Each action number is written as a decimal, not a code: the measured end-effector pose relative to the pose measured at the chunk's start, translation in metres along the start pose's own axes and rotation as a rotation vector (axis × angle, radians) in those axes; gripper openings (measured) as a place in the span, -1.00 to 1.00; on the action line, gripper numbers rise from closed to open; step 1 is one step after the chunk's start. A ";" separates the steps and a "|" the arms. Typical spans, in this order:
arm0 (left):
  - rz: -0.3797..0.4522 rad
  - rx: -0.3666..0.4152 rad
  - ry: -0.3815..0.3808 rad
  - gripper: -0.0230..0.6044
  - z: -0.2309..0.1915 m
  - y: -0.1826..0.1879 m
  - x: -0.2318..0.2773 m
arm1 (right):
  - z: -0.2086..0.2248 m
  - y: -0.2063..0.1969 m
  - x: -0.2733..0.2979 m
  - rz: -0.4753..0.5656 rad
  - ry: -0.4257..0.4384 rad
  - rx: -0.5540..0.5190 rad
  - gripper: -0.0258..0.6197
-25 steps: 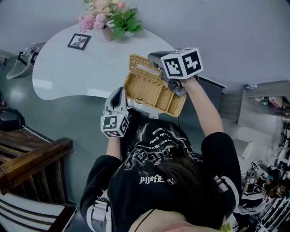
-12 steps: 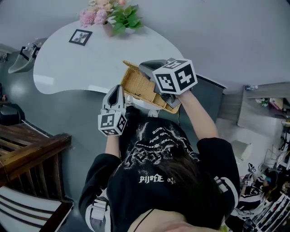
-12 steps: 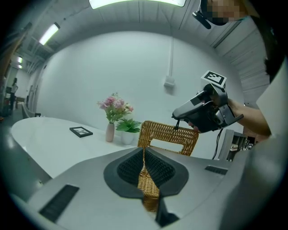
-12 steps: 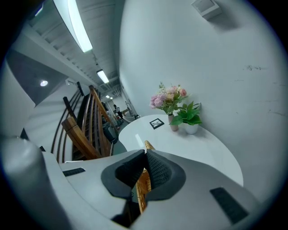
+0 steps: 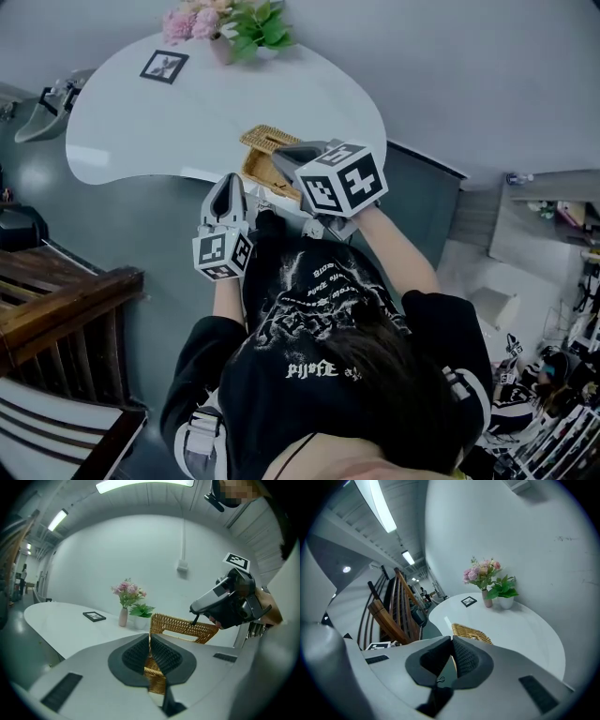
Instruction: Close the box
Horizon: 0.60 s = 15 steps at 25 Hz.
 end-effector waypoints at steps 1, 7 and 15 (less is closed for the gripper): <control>0.000 0.000 0.004 -0.83 0.000 0.000 -0.001 | -0.001 -0.004 0.002 -0.006 -0.001 -0.002 -0.81; -0.004 0.003 0.009 -0.83 0.002 -0.001 -0.004 | -0.007 -0.021 0.009 -0.040 -0.011 -0.018 -0.81; -0.013 -0.001 0.018 -0.83 -0.001 -0.005 -0.008 | -0.008 -0.053 0.030 -0.097 -0.033 -0.014 -0.81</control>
Point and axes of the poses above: the fingertips, and each gripper's own axes: x forward along the fingers, z to its right, y out of its top, the point moved 6 cm from there along -x, backward along the fingers, and after that the axes turned 10 degrees about x, right-handed, at the moved point
